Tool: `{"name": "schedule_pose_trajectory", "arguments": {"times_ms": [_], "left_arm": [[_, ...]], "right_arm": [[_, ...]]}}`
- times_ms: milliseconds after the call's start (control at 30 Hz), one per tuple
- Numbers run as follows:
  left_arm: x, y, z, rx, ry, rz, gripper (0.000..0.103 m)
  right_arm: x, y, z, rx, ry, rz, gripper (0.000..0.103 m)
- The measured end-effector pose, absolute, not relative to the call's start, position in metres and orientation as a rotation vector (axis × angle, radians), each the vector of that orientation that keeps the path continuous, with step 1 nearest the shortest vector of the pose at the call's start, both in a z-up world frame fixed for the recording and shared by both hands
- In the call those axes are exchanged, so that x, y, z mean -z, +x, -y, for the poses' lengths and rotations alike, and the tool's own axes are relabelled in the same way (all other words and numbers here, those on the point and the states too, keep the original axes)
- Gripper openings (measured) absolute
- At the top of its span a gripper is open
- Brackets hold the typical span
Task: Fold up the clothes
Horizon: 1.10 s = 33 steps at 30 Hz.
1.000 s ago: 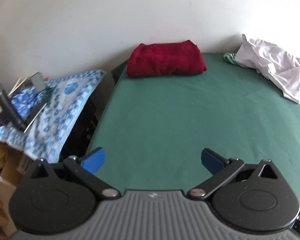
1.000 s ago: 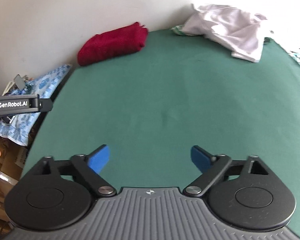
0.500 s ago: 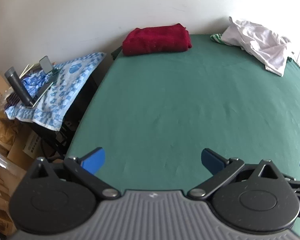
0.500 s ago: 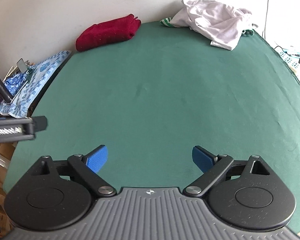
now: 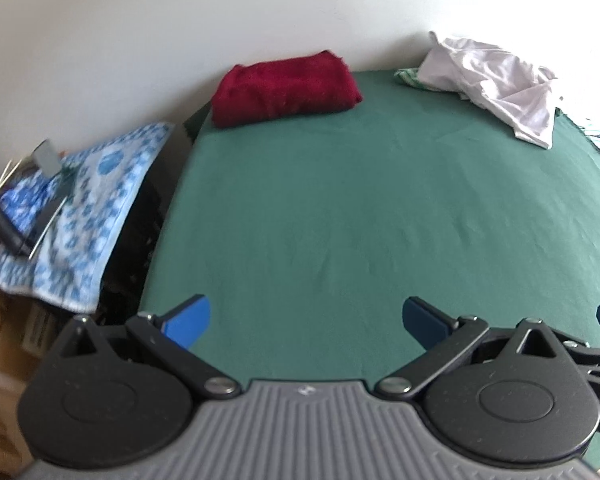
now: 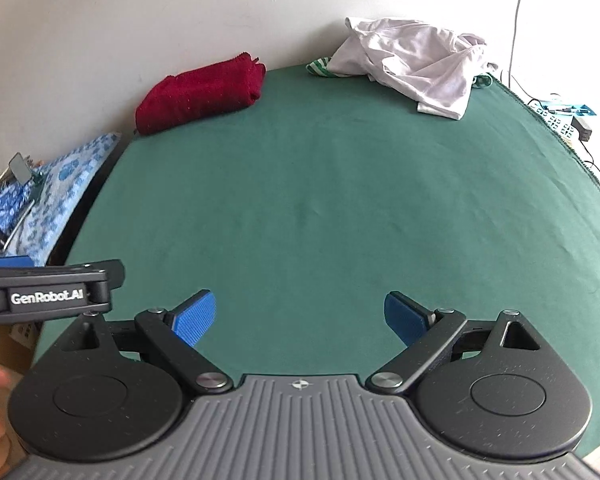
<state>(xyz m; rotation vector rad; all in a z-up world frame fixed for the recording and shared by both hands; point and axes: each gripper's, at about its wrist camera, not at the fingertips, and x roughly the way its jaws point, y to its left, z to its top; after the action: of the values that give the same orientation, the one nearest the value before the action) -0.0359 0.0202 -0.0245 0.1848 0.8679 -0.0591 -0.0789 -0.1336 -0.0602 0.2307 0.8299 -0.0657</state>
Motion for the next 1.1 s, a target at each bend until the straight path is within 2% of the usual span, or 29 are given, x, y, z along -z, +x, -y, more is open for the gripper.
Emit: {"name": "schedule_pose_trajectory", "arguments": {"times_ms": [333, 500, 767, 900, 1100], "left_arm": [[0.038, -0.006, -0.015, 0.159, 0.148, -0.902, 0.102], [0.038, 0.006, -0.001, 0.088, 0.137, -0.865, 0.102], [0.032, 0.017, 0.012, 0.062, -0.033, -0.883, 0.102], [0.033, 0.016, 0.031, -0.016, 0.052, -0.876, 0.102], [0.033, 0.007, 0.029, -0.136, 0.032, -0.893, 0.102]], "right_arm": [[0.058, -0.071, 0.133, 0.156, 0.281, -0.833, 0.094], [0.062, -0.055, 0.142, 0.139, 0.249, -0.842, 0.094], [0.056, -0.020, 0.178, 0.074, 0.192, -0.807, 0.094], [0.056, -0.010, 0.189, 0.034, 0.166, -0.816, 0.094], [0.066, 0.000, 0.201, -0.022, 0.177, -0.843, 0.094]]}}
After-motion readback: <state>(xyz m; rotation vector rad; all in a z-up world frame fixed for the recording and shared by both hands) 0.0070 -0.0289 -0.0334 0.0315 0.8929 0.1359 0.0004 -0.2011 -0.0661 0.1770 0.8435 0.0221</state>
